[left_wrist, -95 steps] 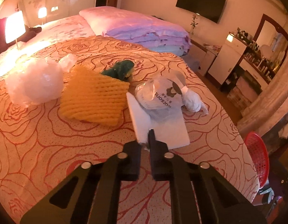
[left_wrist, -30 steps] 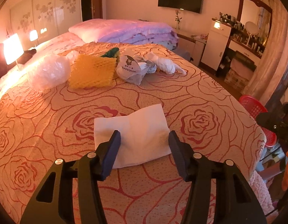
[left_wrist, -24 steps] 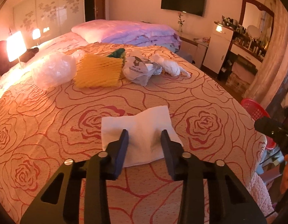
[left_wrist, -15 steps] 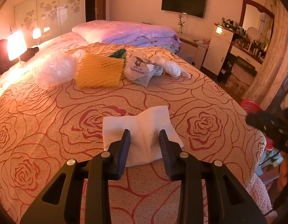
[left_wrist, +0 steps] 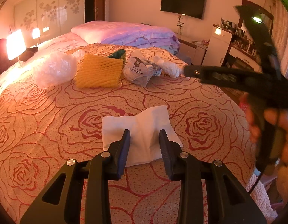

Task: Collect trash
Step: 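Grasp the white plastic bag with the right tool while the left holds the napkin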

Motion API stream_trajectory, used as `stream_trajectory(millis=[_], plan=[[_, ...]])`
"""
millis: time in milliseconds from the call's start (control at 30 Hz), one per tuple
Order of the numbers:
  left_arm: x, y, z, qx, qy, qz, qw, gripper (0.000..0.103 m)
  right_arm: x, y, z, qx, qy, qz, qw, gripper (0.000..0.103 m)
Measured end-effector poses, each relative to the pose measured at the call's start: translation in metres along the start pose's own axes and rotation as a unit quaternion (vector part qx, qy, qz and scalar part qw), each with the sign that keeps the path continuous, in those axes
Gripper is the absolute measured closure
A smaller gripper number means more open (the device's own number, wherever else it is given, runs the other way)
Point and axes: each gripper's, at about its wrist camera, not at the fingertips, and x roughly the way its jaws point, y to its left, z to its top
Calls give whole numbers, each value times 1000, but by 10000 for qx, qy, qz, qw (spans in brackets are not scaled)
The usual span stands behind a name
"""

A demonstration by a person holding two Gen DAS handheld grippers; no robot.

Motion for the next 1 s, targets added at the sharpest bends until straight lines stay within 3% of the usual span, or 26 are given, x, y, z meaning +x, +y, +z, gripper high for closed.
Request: stream_trajectory(millis=[200, 300, 400, 467, 567, 1000], plan=[[0, 2, 0, -12, -5, -26, 10000, 72, 28, 4, 19, -56, 199, 139, 9997, 35], [0, 2, 0, 3, -6, -15, 10000, 72, 39, 7, 23, -103, 301, 193, 9993, 40], [0, 1, -1, 8, -6, -11, 10000, 72, 47, 11, 25, -189, 392, 233, 9988, 49], [0, 2, -1, 3, -6, -15, 10000, 72, 53, 12, 25, -177, 497, 286, 9982, 61], [0, 1, -1, 6, -7, -11, 10000, 72, 55, 11, 22, -113, 594, 398, 9974, 67], [3, -2, 0, 7, -5, 10, 10000, 72, 8, -3, -14, 301, 570, 501, 9967, 69]])
